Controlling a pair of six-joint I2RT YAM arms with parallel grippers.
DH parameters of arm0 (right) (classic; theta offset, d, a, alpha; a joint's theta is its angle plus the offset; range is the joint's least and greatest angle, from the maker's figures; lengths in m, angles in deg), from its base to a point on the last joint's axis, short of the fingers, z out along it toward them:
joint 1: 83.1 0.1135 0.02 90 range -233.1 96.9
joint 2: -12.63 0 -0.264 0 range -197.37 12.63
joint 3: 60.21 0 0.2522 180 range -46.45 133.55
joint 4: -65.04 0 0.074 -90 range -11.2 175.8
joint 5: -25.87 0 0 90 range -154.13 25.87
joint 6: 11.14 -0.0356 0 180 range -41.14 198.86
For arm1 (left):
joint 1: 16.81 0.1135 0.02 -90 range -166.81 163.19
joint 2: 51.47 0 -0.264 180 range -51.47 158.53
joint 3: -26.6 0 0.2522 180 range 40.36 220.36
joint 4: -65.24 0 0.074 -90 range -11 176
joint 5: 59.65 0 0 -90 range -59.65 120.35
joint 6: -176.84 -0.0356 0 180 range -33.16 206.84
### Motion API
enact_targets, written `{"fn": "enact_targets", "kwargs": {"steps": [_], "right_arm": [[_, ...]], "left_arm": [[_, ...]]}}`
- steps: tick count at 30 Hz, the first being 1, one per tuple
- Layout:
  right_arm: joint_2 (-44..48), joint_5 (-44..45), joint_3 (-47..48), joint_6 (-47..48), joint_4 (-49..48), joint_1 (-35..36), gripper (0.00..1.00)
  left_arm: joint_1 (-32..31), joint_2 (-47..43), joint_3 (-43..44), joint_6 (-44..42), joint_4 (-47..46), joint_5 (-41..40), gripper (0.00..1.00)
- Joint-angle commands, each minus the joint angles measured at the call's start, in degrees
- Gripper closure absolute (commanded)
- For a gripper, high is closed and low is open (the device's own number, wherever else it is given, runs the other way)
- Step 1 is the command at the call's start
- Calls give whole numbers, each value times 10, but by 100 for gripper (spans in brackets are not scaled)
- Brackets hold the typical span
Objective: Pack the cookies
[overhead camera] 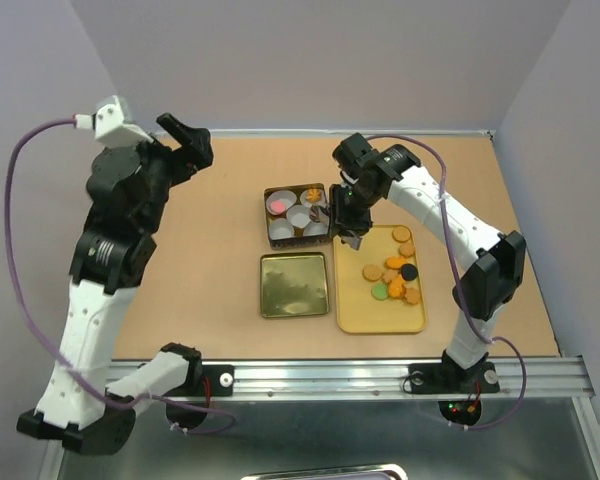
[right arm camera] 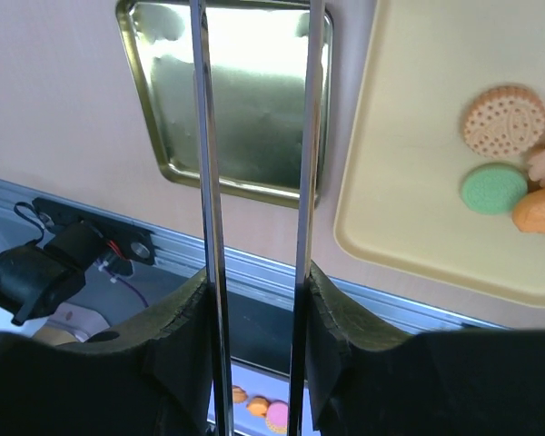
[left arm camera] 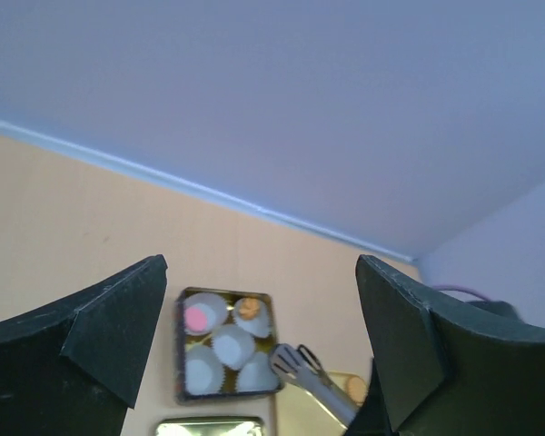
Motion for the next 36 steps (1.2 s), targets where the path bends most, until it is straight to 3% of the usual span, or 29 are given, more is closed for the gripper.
{"fn": "enact_targets", "kwargs": {"steps": [1,8,11,24,36], "right_arm": [[-33,-23,49,-3,-48,3,72],[-123,-29,150,24,-24,3,72],[-137,-34,150,26,-25,4,73],[-153,-19,136,23,-40,3,73],[-164,-13,135,18,-58,3,71]], "left_arm": [[33,68,6,-50,56,-3,2],[42,68,-51,-35,53,-64,1],[57,80,-60,-54,57,-12,1],[63,86,-87,-64,27,72,1],[61,93,-96,-61,17,100,1]]}}
